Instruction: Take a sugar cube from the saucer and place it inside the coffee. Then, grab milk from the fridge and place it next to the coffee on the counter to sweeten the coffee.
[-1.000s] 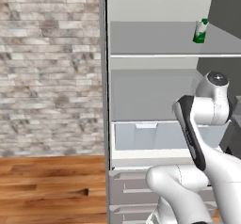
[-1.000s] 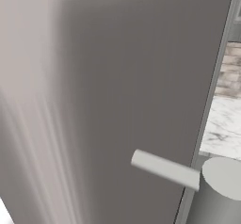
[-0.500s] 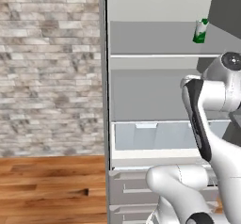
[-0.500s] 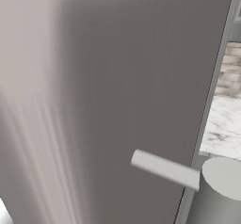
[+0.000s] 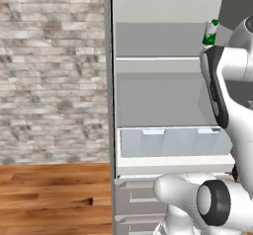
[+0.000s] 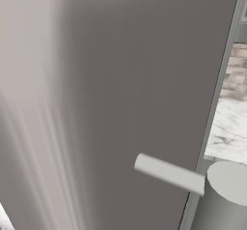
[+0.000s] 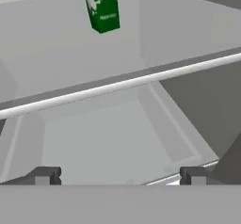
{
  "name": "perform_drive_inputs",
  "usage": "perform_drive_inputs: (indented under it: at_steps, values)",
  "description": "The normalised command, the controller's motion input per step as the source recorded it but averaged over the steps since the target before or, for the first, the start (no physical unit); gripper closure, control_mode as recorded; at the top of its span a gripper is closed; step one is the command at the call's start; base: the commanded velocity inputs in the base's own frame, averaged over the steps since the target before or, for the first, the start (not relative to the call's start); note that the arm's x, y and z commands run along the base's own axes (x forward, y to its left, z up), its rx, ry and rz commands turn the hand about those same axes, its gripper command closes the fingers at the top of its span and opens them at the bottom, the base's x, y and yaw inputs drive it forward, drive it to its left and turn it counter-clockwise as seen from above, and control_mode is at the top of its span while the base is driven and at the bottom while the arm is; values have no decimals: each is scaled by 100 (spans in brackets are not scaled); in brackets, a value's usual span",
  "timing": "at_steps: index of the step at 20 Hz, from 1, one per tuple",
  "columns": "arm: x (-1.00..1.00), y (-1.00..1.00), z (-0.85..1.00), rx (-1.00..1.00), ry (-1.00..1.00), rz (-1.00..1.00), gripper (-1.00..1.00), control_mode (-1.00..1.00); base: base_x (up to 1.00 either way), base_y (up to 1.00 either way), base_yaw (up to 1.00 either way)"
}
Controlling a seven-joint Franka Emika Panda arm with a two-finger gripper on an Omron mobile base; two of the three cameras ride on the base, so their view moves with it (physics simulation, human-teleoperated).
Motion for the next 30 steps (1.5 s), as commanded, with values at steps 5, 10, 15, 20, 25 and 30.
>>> perform_drive_inputs:
  at_steps: [5,10,15,20,25,30]
  values:
    - [54,-1,17,0,-1,2,-100,-100,0,0,0]
    - [36,-11,3,0,-1,-1,-100,-100,0,0,0]
    - [45,-43,27,0,-12,-3,-100,-100,0,0,0]
    - [62,-19,7,0,-8,0,-100,-100,0,0,0]
    - [54,-5,0,0,0,0,-100,-100,0,0,0]
    - [22,-25,0,0,-4,0,-100,-100,0,0,0]
